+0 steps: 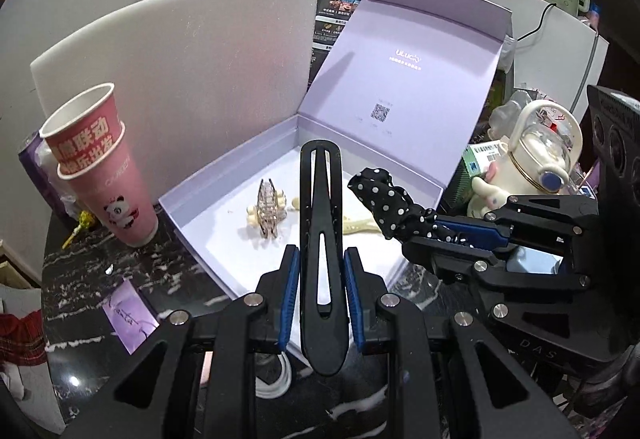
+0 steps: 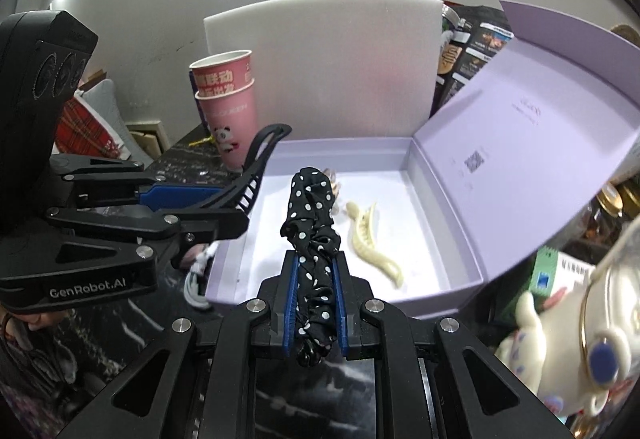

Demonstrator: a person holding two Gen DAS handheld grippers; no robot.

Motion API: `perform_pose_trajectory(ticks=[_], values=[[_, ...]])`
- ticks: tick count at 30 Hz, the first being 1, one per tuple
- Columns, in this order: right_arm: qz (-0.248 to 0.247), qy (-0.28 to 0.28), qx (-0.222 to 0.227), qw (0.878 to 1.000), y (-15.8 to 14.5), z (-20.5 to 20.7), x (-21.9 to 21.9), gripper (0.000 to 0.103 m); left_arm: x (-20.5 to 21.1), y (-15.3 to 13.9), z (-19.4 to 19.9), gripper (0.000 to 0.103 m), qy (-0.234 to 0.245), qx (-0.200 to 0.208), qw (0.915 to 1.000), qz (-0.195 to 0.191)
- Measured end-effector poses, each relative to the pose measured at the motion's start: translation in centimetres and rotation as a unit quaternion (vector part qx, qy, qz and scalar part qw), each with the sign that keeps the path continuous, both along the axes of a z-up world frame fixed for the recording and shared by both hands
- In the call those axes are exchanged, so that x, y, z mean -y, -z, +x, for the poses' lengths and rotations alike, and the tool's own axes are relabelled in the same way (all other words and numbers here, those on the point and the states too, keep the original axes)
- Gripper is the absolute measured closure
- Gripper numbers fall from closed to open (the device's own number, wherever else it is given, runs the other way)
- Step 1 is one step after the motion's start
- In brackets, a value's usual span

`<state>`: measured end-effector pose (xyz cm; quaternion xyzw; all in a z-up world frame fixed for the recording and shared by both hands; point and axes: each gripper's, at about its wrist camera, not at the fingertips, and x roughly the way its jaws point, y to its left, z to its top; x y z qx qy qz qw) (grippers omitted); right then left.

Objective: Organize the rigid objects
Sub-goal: 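Carry the polka-dot clip with the right tool over the lilac box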

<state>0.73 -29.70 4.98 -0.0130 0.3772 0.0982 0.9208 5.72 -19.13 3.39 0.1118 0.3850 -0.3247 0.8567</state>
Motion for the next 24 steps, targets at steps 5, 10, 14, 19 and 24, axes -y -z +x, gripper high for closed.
perform_pose_trajectory(ticks=[5,10,14,19,24], values=[[-0.007,0.009,0.010,1.000,-0.7,1.9,0.2,0.087,0.7,-0.4,1.8,0.081,0.002,0.000,1.0000,-0.006],[-0.014,0.014,0.020,1.000,-1.2,3.8,0.6,0.087,1.4,-0.9,3.6,0.081,0.000,0.011,0.9999,0.002],[-0.019,0.014,0.027,0.999,-1.6,5.3,0.9,0.087,1.9,-1.0,5.2,0.081,0.002,0.012,0.9999,0.003],[-0.016,0.026,0.043,0.999,-1.9,7.2,1.8,0.087,2.8,-1.0,7.0,0.081,-0.004,0.016,0.9998,0.008],[-0.020,0.032,0.035,0.999,-1.6,9.0,2.5,0.087,3.6,-0.6,8.7,0.081,-0.012,0.016,0.9997,0.012]])
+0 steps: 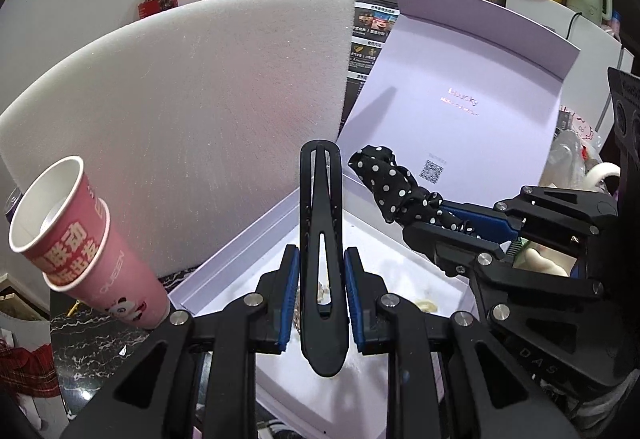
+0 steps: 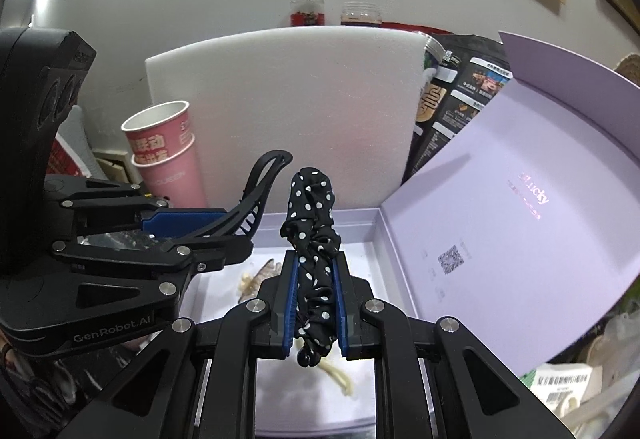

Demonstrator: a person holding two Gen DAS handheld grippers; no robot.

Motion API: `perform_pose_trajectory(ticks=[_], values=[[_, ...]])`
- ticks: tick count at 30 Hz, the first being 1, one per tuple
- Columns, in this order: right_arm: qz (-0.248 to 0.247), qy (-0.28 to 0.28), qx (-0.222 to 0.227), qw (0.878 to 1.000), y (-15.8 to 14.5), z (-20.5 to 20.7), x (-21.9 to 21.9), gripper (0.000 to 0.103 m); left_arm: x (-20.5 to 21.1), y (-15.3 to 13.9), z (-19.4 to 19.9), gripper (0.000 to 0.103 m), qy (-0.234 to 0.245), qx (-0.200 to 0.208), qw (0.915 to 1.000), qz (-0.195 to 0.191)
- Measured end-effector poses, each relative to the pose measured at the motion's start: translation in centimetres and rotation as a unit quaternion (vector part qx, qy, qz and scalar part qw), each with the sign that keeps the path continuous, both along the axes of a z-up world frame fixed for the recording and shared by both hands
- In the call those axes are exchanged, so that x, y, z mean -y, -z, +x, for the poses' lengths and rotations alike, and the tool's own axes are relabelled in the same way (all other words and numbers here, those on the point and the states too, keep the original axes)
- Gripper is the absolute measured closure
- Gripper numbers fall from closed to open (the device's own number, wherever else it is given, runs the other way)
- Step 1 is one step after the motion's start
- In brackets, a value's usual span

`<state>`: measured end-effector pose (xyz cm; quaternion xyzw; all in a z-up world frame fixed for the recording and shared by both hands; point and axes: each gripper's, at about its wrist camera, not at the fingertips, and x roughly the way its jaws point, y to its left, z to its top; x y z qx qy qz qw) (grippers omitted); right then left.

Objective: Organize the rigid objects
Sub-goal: 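Carry the polka-dot clip with the right tool over the lilac box, then lower the polka-dot clip into the box and open the right tool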

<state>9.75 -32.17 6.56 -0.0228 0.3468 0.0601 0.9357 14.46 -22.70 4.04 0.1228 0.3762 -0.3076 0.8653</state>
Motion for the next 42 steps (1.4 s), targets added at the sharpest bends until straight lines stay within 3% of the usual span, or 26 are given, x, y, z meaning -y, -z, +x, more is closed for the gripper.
perform_pose_trajectory(ticks=[23,29,42], values=[[-0.005,0.020,-0.092,0.996,5.9,5.5,2.1,0.087,2.7,5.4,4.2,0.081,-0.021,-0.065,0.9970,0.035],[-0.011,0.025,-0.110,0.994,7.5,6.2,2.2,0.087,4.0,7.1,5.0,0.081,-0.030,-0.074,0.9949,0.061],[-0.026,0.031,-0.143,0.989,10.2,7.5,2.0,0.086,4.2,7.0,5.3,0.081,-0.035,-0.073,0.9950,0.059]])
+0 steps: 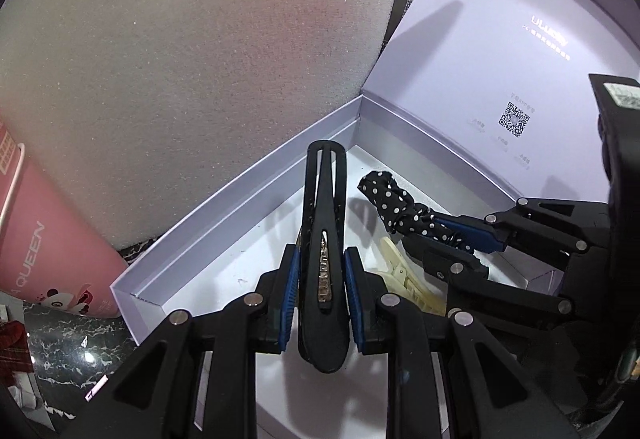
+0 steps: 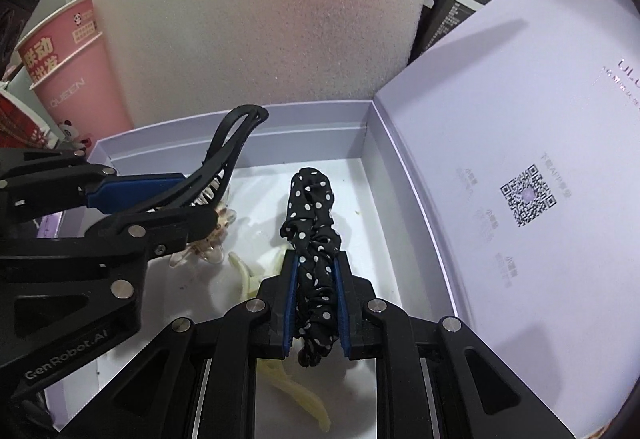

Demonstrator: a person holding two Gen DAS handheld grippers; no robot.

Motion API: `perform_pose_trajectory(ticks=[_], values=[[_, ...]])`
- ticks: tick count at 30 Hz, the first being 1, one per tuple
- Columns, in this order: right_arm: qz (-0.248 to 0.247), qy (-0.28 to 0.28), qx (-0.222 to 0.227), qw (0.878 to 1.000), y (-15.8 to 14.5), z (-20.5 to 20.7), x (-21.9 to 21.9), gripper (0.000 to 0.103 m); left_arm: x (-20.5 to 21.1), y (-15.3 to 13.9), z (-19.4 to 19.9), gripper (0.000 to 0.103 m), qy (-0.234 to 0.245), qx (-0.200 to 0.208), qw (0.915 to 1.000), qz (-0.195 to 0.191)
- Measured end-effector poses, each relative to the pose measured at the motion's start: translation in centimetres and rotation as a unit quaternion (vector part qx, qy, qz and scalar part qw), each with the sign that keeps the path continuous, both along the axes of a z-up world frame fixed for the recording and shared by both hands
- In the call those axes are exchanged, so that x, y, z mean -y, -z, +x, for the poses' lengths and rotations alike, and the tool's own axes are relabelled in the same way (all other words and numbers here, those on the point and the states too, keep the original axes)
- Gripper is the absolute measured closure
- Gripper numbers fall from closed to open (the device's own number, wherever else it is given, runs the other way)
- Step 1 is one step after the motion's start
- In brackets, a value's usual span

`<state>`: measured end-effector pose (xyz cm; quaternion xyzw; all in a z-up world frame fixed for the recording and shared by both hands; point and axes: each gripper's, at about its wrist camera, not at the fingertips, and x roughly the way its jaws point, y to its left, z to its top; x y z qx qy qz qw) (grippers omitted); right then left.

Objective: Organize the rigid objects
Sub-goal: 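Lower the polka-dot clip into the box and open the right tool, then withdraw both tools from the box toward the pink compact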

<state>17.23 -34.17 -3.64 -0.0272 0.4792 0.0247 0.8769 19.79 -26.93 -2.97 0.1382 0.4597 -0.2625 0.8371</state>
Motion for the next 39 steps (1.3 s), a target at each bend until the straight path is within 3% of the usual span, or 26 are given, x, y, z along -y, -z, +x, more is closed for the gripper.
perform_pose_trajectory(ticks=[7,15,19,21,29,39], values=[[-0.002,0.003,-0.008,1.000,0.5,0.4,0.4,0.085,1.2,0.0,-0.2,0.081,0.003,0.015,0.9997,0.018],[0.001,0.006,-0.001,1.000,0.0,0.2,-0.3,0.068,0.7,-0.2,-0.5,0.081,-0.013,-0.012,0.9998,-0.003],[0.000,0.008,0.004,1.000,-1.0,-0.1,-0.6,0.064,0.5,-0.5,-0.8,0.081,-0.024,-0.004,0.9997,0.007],[0.002,0.013,0.007,1.000,-1.4,-0.2,-0.6,0.056,0.3,-0.7,-1.1,0.079,-0.026,-0.003,0.9996,0.010],[0.005,0.026,0.023,0.999,-3.5,-1.3,0.7,0.050,-1.1,-2.0,-1.7,0.040,-0.056,0.014,0.9983,0.009],[0.017,0.012,0.039,0.999,-7.2,-4.1,0.4,0.046,-4.9,-4.4,-2.9,0.038,-0.081,0.041,0.9959,0.004]])
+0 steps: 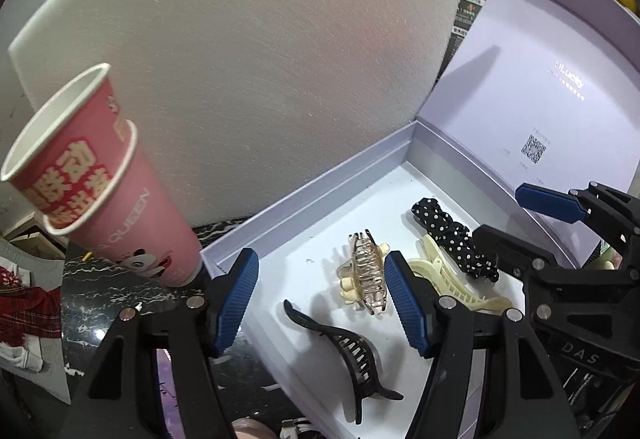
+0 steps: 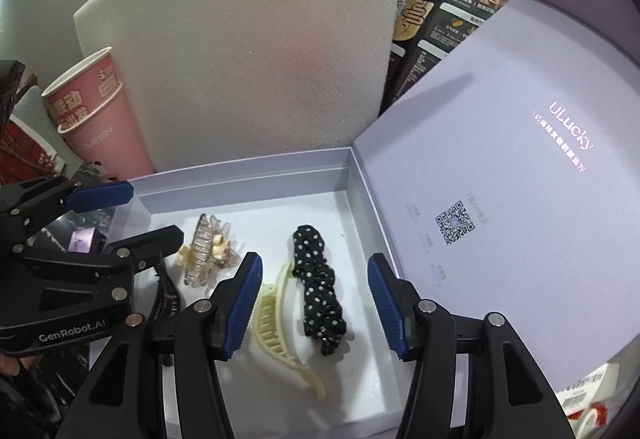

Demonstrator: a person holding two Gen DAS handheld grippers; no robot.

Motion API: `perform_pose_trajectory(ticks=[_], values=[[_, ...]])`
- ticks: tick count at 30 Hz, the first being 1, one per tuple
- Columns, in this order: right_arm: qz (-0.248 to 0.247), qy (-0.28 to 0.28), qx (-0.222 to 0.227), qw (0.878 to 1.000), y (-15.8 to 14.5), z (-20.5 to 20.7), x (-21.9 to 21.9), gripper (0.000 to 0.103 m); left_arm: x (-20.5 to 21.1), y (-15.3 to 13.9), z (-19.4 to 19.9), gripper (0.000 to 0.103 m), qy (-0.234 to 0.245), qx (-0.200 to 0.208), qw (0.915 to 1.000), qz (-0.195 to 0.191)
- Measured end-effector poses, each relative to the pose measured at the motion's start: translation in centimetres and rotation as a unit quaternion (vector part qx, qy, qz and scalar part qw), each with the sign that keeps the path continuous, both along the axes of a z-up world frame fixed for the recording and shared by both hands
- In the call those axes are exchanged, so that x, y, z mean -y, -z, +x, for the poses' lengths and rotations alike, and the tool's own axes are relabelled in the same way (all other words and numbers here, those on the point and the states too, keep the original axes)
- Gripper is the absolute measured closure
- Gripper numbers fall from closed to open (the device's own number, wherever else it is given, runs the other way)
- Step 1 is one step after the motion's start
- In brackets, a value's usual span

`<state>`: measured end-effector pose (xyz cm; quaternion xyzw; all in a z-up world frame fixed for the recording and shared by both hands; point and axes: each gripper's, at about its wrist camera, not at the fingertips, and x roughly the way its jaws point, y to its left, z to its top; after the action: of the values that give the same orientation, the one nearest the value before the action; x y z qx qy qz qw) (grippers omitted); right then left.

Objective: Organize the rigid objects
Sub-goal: 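Withdraw both tools from the box toward the pink compact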

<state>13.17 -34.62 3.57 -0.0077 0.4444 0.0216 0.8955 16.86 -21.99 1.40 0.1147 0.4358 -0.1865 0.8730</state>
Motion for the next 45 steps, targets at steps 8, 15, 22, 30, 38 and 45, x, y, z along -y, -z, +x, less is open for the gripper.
perform_pose_trajectory(ticks=[8,15,22,30,38,45], values=[[0.016,-0.014,0.011,1.000,-0.4,-0.7,-0.2,0.045,-1.5,-2.2,-1.4,0.008,-0.010,0.023,0.9997,-0.003],[0.016,-0.012,0.030,0.999,-1.4,-1.5,-0.6,0.039,-3.0,-3.6,-2.5,0.003,-0.027,0.044,0.9986,-0.013],[0.009,-0.020,0.053,0.998,-2.7,-2.6,-1.6,0.035,-4.3,-4.7,-3.6,0.003,-0.034,0.063,0.9972,-0.024],[0.018,-0.052,0.081,0.995,-3.6,-4.3,-3.7,0.027,-6.9,-6.5,-5.6,0.003,-0.039,0.079,0.9953,-0.039],[0.026,-0.077,0.094,0.992,-4.9,-6.6,-5.7,0.024,-9.8,-7.3,-7.8,0.003,-0.045,0.080,0.9946,-0.048],[0.026,-0.095,0.098,0.990,-5.2,-8.4,-7.8,0.024,-12.1,-7.7,-9.7,0.003,-0.058,0.088,0.9934,-0.046]])
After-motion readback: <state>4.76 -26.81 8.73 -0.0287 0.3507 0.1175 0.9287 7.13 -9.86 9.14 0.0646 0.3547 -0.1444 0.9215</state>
